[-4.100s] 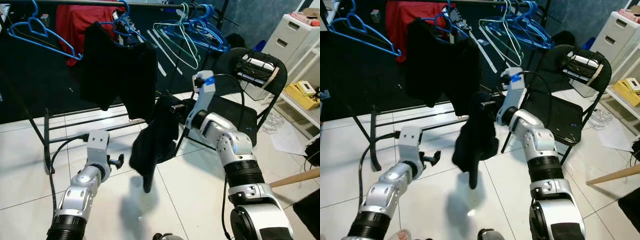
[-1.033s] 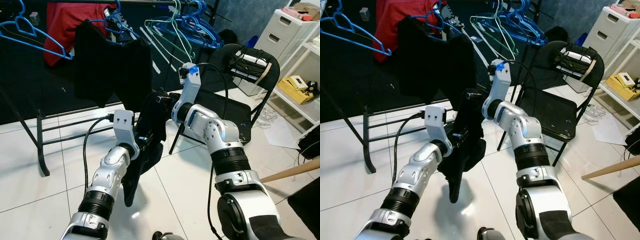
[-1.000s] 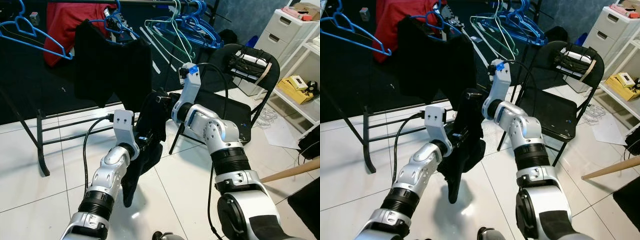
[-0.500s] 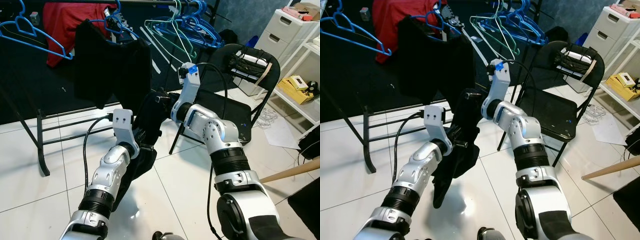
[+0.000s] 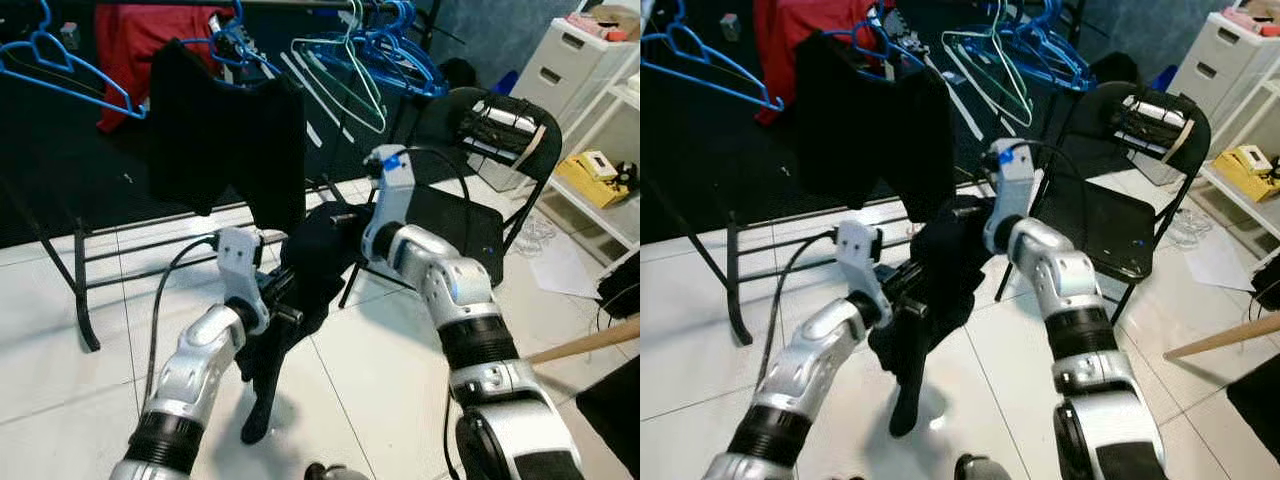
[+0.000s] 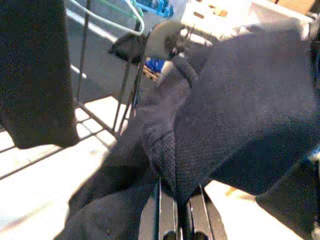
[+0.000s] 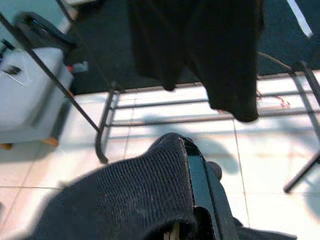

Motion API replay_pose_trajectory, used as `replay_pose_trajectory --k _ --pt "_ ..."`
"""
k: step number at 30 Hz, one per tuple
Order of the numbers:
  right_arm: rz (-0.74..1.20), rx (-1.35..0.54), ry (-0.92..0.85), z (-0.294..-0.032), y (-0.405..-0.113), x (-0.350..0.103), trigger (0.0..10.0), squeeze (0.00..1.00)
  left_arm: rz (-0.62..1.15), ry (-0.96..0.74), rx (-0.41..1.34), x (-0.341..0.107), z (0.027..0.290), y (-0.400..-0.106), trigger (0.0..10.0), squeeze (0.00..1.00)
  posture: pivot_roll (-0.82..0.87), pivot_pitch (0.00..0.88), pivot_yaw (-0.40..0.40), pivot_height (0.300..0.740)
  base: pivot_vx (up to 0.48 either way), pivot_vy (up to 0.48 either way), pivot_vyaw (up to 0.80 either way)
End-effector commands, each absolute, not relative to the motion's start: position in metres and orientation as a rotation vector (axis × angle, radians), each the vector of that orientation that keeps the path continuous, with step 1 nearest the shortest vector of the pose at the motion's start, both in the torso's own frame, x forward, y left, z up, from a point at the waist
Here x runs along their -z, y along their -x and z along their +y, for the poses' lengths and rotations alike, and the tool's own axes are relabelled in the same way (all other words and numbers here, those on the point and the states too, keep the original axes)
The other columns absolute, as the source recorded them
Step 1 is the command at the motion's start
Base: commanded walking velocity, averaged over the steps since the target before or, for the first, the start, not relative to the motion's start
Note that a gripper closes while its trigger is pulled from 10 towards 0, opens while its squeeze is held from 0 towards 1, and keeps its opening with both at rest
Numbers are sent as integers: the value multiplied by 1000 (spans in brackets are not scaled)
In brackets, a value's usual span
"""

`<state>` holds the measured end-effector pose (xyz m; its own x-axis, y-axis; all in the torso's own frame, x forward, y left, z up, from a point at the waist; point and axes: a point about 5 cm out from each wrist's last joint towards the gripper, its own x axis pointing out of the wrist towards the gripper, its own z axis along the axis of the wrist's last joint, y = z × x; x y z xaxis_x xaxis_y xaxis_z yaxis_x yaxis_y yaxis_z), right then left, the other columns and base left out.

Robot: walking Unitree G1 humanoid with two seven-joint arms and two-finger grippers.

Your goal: Hang hanger

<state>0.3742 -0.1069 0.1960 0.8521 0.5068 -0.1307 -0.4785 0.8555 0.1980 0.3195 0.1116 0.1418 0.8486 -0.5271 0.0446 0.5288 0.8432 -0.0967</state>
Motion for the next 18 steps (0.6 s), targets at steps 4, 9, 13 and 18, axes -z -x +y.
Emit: replay_pose_trajectory --k 4,9,13,18 --pt "153 -469 -141 -122 -370 -189 314 212 -38 97 561 -150 120 -313 0 0 -140 135 -108 740 0 0 0" --pt "146 -438 -146 -126 -368 -184 3098 1000 -22 102 625 -149 113 -307 0 0 -134 124 -103 740 0 0 0" --pt "149 -390 -140 -130 -368 -176 10000 1000 10 106 693 -146 106 -300 0 0 -130 107 -88 740 0 0 0" --pt "176 -351 -111 -133 -364 -163 10000 0 72 65 709 -140 106 -297 0 0 -125 99 -78 740 0 0 0"
